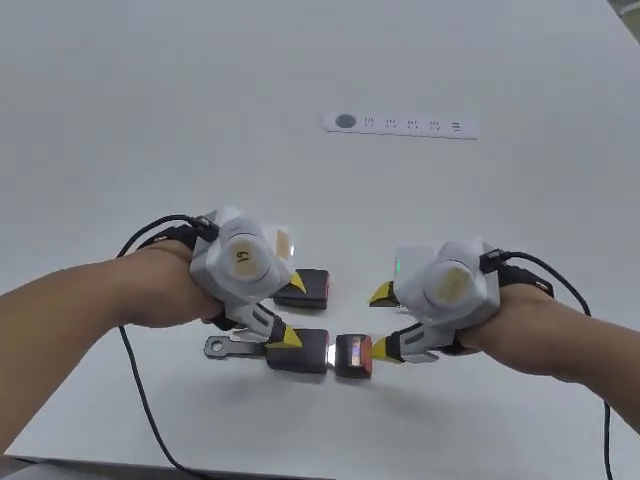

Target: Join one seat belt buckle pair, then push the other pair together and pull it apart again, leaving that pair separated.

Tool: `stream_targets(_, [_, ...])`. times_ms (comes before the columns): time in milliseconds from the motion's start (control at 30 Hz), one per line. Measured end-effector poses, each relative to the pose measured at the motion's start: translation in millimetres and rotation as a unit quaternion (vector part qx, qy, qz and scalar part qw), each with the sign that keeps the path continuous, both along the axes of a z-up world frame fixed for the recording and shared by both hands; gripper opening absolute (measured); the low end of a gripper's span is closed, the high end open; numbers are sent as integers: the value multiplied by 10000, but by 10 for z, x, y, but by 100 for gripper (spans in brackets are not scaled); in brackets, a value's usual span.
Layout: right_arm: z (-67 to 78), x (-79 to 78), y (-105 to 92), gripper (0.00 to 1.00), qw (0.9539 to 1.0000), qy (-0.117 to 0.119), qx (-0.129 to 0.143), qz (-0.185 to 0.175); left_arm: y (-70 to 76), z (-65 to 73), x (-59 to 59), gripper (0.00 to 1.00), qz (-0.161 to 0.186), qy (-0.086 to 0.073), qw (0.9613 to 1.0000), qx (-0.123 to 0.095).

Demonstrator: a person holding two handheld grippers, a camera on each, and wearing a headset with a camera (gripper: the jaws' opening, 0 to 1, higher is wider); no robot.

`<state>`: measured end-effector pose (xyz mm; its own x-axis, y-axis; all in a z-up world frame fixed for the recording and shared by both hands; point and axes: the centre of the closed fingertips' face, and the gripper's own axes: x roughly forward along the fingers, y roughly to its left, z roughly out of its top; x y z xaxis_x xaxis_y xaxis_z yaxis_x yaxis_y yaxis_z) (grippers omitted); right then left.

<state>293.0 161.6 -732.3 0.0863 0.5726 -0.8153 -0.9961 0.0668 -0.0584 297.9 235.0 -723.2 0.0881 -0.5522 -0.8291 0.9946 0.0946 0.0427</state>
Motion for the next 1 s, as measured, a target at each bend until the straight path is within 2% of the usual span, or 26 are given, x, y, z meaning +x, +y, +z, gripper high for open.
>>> stream_targets(100, [3, 90, -115, 35, 10000, -22, -52, -64, 25, -3, 112, 39, 24, -83, 10000, 37])
stream_targets(267, [46, 220, -292, 34, 9998, -114, -129, -133, 37, 9, 205, 39, -41, -135, 9998, 137])
stream_targets(533, [2, 413, -644, 34, 9989, -186, -351, -255, 99, -39, 454, 39, 44, -219, 9995, 238])
stream_targets(600, [-30, 450, -729, 35, 9985, -172, -435, -268, 141, -96, 488, 39, -75, -258, 9988, 413])
stream_targets(667, [-83, 510, -805, 35, 9982, -196, -500, -275, 160, -161, 498, 39, -152, -230, 9983, 504])
stream_targets(867, [-132, 563, -950, 36, 9975, -118, -598, -345, 182, -223, 552, 40, -147, -190, 9982, 553])
stream_targets(900, [-184, 587, -979, 35, 9974, -100, -630, -341, 176, -234, 549, 40, -151, -173, 9982, 560])
stream_targets(1000, [-201, 586, -989, 35, 9972, -41, -669, -337, 186, -311, 573, 40, -255, -181, 9973, 658])
